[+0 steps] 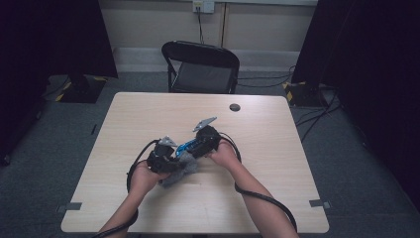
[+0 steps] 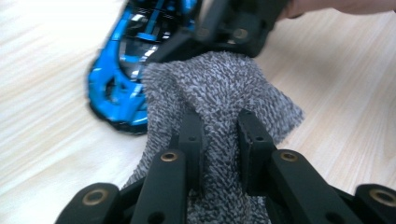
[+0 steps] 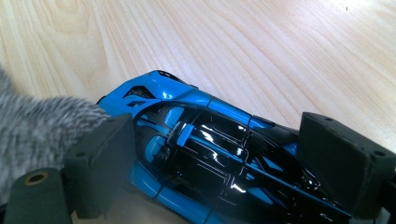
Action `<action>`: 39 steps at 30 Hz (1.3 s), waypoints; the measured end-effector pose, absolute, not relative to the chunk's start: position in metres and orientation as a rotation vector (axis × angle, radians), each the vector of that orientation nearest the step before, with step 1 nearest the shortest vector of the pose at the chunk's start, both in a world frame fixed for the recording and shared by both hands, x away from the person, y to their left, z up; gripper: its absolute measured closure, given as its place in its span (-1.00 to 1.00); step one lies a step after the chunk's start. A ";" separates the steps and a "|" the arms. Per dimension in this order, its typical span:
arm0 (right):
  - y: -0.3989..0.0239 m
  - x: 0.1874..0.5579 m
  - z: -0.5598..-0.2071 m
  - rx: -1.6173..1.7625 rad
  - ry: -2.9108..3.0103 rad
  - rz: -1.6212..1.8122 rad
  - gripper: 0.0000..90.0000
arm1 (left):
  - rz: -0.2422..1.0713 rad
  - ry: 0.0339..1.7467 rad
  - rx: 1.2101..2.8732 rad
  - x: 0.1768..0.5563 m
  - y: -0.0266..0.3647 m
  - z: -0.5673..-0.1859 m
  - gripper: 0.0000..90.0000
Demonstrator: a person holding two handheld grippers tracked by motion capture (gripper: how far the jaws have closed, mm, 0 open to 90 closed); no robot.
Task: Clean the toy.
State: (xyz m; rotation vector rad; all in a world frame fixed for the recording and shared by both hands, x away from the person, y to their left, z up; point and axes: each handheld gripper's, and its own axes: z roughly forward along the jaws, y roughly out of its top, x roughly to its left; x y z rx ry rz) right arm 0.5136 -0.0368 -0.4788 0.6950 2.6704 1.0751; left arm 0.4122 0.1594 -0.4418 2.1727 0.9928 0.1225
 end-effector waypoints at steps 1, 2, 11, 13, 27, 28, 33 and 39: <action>-0.037 0.514 -0.479 0.693 2.670 1.074 -0.75 | 0.127 1.002 2.167 0.413 0.163 -0.441 0.65; -0.037 0.514 -0.479 0.696 2.672 1.073 -0.75 | 0.131 1.010 2.149 0.414 0.166 -0.440 0.66; -0.037 0.513 -0.479 0.703 2.670 1.076 -0.75 | 0.184 1.054 2.066 0.418 0.189 -0.426 0.66; -0.037 0.513 -0.479 0.702 2.668 1.078 -0.75 | 0.182 1.073 2.052 0.420 0.194 -0.427 0.66; -0.036 0.512 -0.479 0.685 2.672 1.075 -0.75 | 0.287 1.210 2.035 0.455 0.217 -0.442 0.65; -0.036 0.512 -0.479 0.687 2.672 1.075 -0.75 | 0.303 1.214 2.047 0.458 0.217 -0.442 0.65; -0.037 0.512 -0.480 0.682 2.668 1.084 -0.75 | 0.342 1.267 2.035 0.472 0.211 -0.446 0.65; -0.036 0.513 -0.479 0.681 2.672 1.081 -0.75 | 0.373 1.323 2.054 0.485 0.197 -0.459 0.64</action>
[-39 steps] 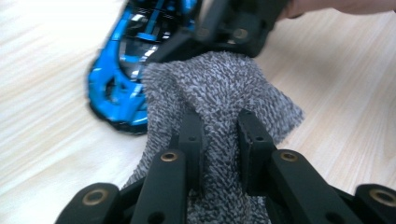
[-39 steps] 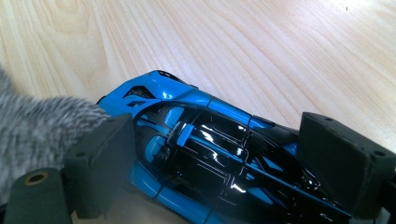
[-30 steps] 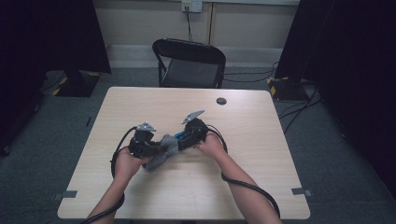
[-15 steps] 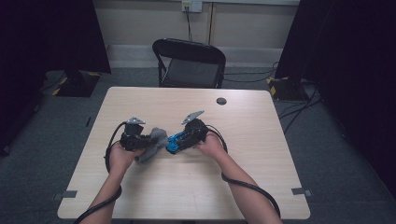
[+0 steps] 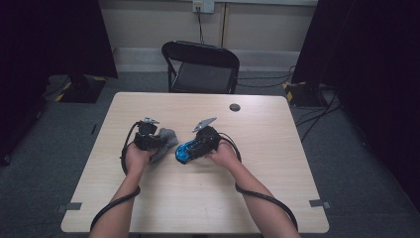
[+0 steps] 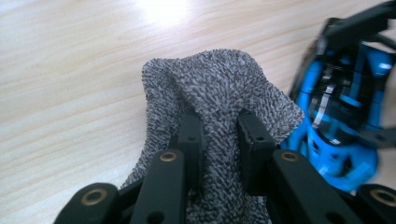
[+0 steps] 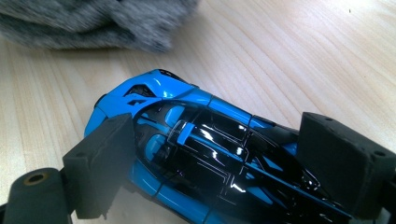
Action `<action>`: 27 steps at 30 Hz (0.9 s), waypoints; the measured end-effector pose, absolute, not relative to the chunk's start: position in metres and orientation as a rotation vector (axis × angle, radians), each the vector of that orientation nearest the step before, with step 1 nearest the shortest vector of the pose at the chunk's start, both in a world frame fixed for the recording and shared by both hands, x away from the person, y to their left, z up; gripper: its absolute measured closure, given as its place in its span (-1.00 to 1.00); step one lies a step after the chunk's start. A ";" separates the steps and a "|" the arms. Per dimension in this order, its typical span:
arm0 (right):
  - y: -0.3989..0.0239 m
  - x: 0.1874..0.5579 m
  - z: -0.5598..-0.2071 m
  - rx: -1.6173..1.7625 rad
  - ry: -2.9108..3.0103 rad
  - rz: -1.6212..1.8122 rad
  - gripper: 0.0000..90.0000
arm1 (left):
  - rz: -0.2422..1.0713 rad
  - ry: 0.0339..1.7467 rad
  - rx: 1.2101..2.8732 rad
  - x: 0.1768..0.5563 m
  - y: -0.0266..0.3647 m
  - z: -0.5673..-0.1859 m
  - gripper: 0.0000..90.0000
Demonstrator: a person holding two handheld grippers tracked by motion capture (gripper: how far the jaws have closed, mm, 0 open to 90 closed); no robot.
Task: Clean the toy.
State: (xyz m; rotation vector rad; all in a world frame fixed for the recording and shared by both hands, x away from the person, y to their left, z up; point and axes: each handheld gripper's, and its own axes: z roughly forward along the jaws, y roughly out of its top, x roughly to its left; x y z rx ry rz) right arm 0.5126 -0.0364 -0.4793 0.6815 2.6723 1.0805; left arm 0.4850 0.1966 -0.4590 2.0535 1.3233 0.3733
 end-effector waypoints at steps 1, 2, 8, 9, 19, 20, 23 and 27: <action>-0.036 0.513 -0.479 0.679 2.671 1.082 -0.75 | 0.372 1.328 2.061 0.487 0.195 -0.461 0.64; -0.036 0.512 -0.480 0.680 2.670 1.083 -0.75 | 0.374 1.344 2.057 0.488 0.192 -0.463 0.63; -0.036 0.512 -0.479 0.681 2.671 1.079 -0.75 | 0.366 1.324 2.132 0.488 0.180 -0.473 0.64; -0.036 0.513 -0.479 0.681 2.673 1.080 -0.75 | 0.361 1.320 2.136 0.487 0.180 -0.474 0.64; -0.036 0.513 -0.479 0.681 2.677 1.074 -0.75 | 0.335 1.280 2.178 0.476 0.178 -0.474 0.65; -0.036 0.513 -0.479 0.681 2.677 1.074 -0.75 | 0.334 1.284 2.174 0.475 0.178 -0.474 0.65; -0.036 0.513 -0.479 0.682 2.678 1.071 -0.75 | 0.324 1.276 2.184 0.473 0.178 -0.474 0.66; -0.036 0.513 -0.479 0.681 2.679 1.067 -0.75 | 0.321 1.269 2.185 0.469 0.178 -0.473 0.66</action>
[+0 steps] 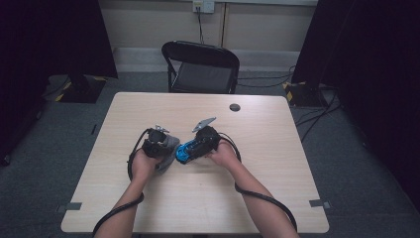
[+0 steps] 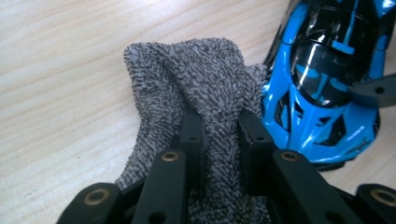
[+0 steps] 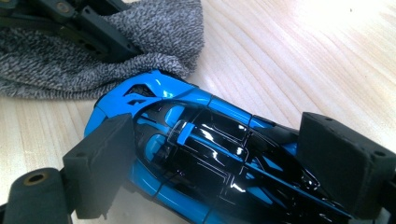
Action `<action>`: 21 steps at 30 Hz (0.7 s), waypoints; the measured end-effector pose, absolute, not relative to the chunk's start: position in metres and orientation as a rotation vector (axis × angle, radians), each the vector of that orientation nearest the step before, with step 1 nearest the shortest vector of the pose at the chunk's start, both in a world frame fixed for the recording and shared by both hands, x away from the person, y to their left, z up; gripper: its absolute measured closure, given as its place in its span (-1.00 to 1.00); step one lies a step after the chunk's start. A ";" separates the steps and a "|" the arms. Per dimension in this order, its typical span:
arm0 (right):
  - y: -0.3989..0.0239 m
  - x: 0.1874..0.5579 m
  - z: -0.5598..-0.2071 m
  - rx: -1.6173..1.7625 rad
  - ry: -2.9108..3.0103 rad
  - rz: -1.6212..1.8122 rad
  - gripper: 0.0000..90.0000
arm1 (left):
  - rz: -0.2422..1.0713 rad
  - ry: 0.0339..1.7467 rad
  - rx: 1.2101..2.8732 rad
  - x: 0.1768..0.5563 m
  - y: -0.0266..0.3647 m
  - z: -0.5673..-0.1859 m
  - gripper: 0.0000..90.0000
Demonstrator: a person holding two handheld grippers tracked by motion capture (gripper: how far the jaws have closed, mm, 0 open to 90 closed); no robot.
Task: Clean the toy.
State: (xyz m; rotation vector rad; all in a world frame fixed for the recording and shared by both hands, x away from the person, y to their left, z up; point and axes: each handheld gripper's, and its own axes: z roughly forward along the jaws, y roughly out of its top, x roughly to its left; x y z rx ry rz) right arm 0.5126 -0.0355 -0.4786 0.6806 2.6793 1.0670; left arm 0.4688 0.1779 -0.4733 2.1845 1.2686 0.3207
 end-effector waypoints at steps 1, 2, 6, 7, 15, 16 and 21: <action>-0.035 0.513 -0.479 0.681 2.680 1.067 -0.75 | 0.318 1.266 2.187 0.468 0.178 -0.473 0.66; -0.035 0.513 -0.479 0.682 2.680 1.067 -0.75 | 0.318 1.265 2.186 0.467 0.178 -0.473 0.66; -0.035 0.512 -0.479 0.682 2.680 1.069 -0.75 | 0.305 1.271 2.178 0.465 0.179 -0.473 0.66; -0.035 0.512 -0.479 0.681 2.679 1.070 -0.75 | 0.300 1.274 2.175 0.464 0.179 -0.473 0.66; -0.034 0.512 -0.478 0.680 2.683 1.065 -0.75 | 0.296 1.279 2.160 0.460 0.180 -0.474 0.66; -0.034 0.512 -0.478 0.680 2.683 1.065 -0.75 | 0.296 1.274 2.166 0.460 0.181 -0.473 0.66; -0.034 0.512 -0.478 0.679 2.682 1.065 -0.75 | 0.294 1.274 2.165 0.456 0.182 -0.473 0.66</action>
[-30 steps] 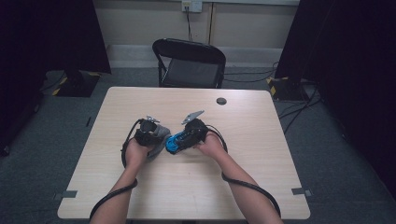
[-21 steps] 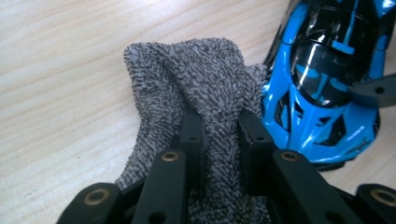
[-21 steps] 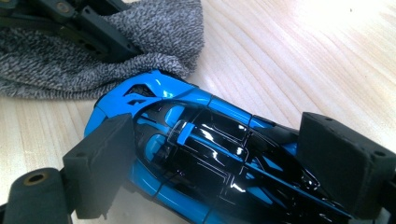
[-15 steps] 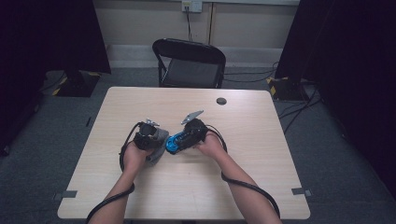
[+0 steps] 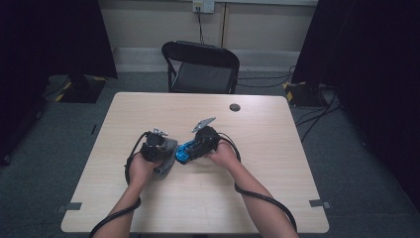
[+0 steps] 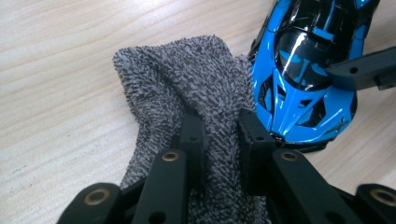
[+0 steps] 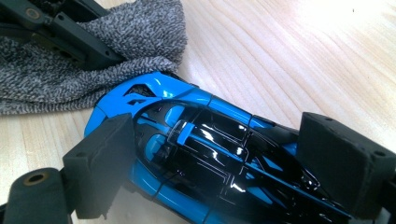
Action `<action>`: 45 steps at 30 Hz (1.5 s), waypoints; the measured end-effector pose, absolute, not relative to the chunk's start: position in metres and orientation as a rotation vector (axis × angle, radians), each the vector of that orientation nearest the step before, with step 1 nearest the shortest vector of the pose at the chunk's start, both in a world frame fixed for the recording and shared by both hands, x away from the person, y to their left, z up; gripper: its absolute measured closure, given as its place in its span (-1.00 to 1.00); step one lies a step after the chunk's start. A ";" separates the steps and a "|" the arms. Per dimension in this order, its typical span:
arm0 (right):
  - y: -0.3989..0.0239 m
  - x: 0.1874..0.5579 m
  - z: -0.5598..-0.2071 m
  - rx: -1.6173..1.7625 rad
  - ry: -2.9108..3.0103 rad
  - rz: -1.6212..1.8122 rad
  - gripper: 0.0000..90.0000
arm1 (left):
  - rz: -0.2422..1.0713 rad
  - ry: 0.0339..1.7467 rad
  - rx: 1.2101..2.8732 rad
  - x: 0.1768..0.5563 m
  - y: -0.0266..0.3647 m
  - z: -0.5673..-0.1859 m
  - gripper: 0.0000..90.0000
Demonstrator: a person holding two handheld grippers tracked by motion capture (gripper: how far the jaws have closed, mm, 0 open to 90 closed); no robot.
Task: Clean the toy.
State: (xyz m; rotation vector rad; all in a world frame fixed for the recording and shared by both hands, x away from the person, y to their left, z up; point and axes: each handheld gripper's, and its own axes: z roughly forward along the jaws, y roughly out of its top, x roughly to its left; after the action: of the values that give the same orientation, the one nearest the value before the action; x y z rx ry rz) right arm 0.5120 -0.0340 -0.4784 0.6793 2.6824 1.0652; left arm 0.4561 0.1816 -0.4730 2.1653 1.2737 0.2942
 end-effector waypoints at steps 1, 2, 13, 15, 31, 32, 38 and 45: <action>-0.034 0.512 -0.478 0.681 2.683 1.063 -0.75 | 0.298 1.273 2.167 0.455 0.182 -0.473 0.66; -0.034 0.512 -0.478 0.679 2.684 1.064 -0.75 | 0.294 1.272 2.170 0.455 0.182 -0.473 0.66; -0.034 0.511 -0.478 0.686 2.681 1.066 -0.75 | 0.273 1.277 2.167 0.445 0.182 -0.473 0.66; -0.034 0.512 -0.479 0.684 2.680 1.067 -0.75 | 0.268 1.278 2.165 0.443 0.182 -0.473 0.66; -0.033 0.512 -0.478 0.680 2.682 1.059 -0.75 | 0.239 1.266 2.157 0.429 0.183 -0.473 0.66; -0.034 0.512 -0.478 0.680 2.682 1.060 -0.75 | 0.239 1.263 2.160 0.428 0.183 -0.473 0.66; -0.034 0.512 -0.478 0.681 2.682 1.060 -0.75 | 0.226 1.255 2.157 0.423 0.181 -0.473 0.66; -0.033 0.512 -0.478 0.679 2.682 1.060 -0.75 | 0.210 1.247 2.168 0.419 0.180 -0.472 0.66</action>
State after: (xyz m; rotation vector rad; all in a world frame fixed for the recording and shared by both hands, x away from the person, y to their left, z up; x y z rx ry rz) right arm 0.5117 -0.0333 -0.4782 0.6793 2.6817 1.0599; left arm 0.4189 0.1797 -0.4723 2.1677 1.2467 0.2096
